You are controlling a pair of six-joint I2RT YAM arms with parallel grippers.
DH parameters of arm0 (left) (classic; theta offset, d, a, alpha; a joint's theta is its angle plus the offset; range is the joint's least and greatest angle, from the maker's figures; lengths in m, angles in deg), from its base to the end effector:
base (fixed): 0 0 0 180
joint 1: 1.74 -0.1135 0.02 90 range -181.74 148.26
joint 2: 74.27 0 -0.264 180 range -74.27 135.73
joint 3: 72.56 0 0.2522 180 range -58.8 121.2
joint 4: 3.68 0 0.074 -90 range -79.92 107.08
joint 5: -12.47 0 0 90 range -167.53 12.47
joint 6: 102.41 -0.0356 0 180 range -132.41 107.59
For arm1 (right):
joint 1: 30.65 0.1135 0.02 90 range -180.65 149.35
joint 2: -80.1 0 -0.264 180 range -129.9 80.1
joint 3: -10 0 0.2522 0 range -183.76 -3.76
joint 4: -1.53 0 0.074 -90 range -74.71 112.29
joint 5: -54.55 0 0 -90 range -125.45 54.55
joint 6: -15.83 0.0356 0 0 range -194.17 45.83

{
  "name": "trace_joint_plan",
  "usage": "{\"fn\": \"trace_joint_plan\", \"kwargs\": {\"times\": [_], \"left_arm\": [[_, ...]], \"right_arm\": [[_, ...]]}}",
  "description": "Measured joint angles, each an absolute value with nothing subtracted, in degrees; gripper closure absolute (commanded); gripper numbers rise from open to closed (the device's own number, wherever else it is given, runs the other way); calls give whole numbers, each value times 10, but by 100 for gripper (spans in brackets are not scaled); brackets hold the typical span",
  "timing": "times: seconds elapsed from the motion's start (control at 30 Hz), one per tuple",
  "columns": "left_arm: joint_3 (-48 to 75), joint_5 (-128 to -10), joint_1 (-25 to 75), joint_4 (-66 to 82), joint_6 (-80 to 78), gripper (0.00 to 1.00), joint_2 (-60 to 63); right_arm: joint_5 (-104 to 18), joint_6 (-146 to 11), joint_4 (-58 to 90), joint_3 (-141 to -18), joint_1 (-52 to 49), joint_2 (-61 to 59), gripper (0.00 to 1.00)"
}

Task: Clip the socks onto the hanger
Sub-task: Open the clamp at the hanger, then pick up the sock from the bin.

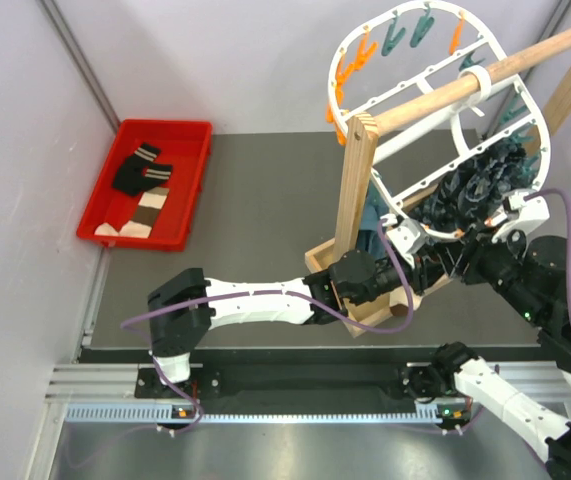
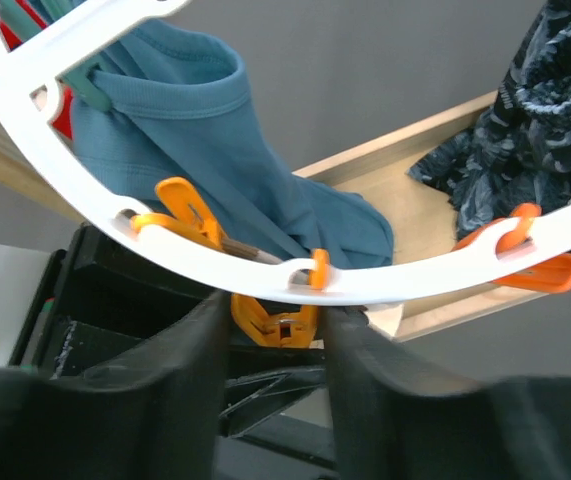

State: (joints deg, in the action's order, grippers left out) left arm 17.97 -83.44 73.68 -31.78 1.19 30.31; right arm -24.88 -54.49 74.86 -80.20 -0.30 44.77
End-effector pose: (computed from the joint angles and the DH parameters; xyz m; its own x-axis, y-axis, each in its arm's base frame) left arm 0.1136 -0.4222 0.3343 -0.1610 -0.3100 -0.9370 0.9256 0.2821 -0.2524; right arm 0.0491 0.0212 0.4379 -0.3740 0.1646 -0.9127 -0.2343 0.9354 0.2647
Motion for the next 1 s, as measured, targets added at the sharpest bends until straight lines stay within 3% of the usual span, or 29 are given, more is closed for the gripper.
{"fn": "trace_joint_plan", "kwargs": {"times": [0.13, 0.17, 0.27, 0.47, 0.67, 0.87, 1.0], "left_arm": [[180, -844, 737, -312, 14, 61, 303], [180, -844, 737, -310, 13, 45, 303], [173, -848, 740, -308, 16, 30, 299], [99, -829, 741, -260, 27, 32, 232], [-10, -826, 742, -125, 50, 35, 66], [-39, -1001, 737, 139, 92, 31, -111], [-39, -1123, 662, 325, 127, 26, -176]], "right_arm": [[-233, -544, 747, -799, -3, 444, 100], [-232, -542, 746, -799, -3, 443, 100], [-227, -540, 746, -799, -3, 437, 100], [-216, -541, 745, -795, -3, 436, 100], [-209, -547, 745, -795, -3, 435, 100], [-210, -551, 745, -795, -3, 436, 100], [-211, -551, 744, -790, -3, 439, 100]]}}
